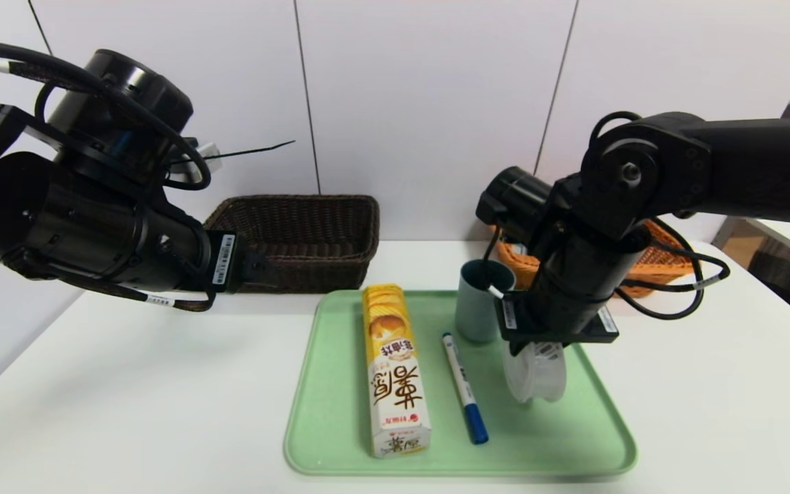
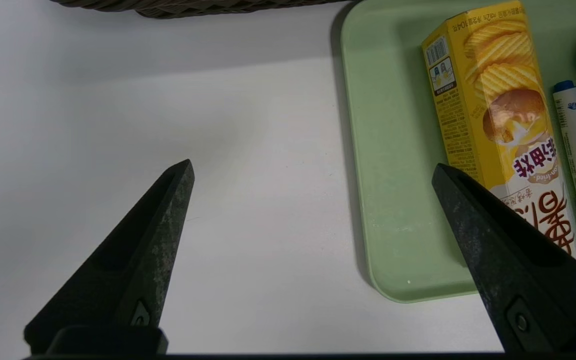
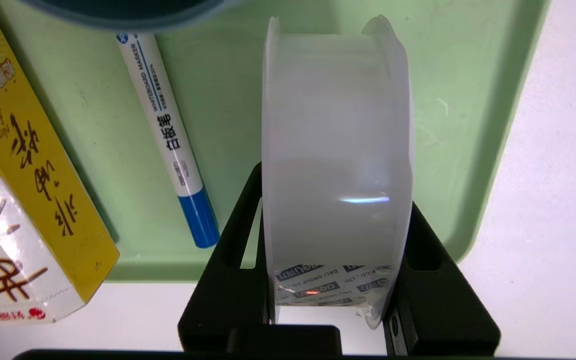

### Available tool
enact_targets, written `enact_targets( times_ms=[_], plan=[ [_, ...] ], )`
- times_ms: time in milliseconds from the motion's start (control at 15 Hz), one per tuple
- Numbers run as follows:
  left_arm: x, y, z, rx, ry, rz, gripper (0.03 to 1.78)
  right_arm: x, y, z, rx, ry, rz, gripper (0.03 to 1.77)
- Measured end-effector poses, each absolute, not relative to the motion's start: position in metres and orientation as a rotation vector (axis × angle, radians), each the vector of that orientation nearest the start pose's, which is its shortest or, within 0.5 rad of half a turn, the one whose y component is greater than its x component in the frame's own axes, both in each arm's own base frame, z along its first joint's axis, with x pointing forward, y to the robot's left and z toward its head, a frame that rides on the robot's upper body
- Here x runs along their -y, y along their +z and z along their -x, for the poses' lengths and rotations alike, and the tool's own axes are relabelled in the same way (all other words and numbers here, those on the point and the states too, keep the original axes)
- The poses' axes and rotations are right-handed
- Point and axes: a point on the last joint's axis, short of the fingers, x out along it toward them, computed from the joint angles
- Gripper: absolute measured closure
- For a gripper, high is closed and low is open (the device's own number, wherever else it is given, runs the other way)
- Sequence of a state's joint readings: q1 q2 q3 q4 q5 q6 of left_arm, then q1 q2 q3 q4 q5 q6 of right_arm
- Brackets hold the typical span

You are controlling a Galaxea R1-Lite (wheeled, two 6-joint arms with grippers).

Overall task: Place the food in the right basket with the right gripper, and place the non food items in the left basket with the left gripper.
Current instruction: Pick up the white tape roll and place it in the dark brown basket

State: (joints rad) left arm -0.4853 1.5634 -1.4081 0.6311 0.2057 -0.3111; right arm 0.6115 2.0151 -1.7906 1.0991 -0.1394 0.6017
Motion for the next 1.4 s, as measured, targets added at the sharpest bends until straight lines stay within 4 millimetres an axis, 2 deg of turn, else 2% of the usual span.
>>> enact_targets(
  times_ms=[133,400,600,800,1067,1200,1400],
  plan=[
    [0.114,0.276,-0.227,-0.771,-0.145,0.029,0.12,-0.186,0.220,-0.271,-1.268,0.020,-0.037,1.22],
    [0.113,0.277,-0.225,-0.768,-0.146,0.028,0.12,-0.162,0.254,-0.238,-1.238,-0.013,-0.003,1.22],
    [0.113,0.276,-0.224,-0.770,-0.146,0.027,0.12,-0.146,0.298,-0.214,-1.116,0.046,-0.050,1.22],
    [0.112,0.276,-0.222,-0.771,-0.144,0.026,0.12,-0.135,0.340,-0.196,-0.889,0.165,-0.033,1.22],
    [0.110,0.280,-0.217,-0.760,-0.148,0.028,0.12,-0.151,0.366,-0.207,-0.604,0.280,-0.127,1.22],
    [0.108,0.282,-0.214,-0.752,-0.150,0.033,0.12,-0.169,0.369,-0.223,-0.502,0.322,-0.190,1.22],
    [0.105,0.282,-0.207,-0.748,-0.151,0.034,0.12,-0.203,0.360,-0.251,-0.412,0.390,-0.283,1.22]
  ],
)
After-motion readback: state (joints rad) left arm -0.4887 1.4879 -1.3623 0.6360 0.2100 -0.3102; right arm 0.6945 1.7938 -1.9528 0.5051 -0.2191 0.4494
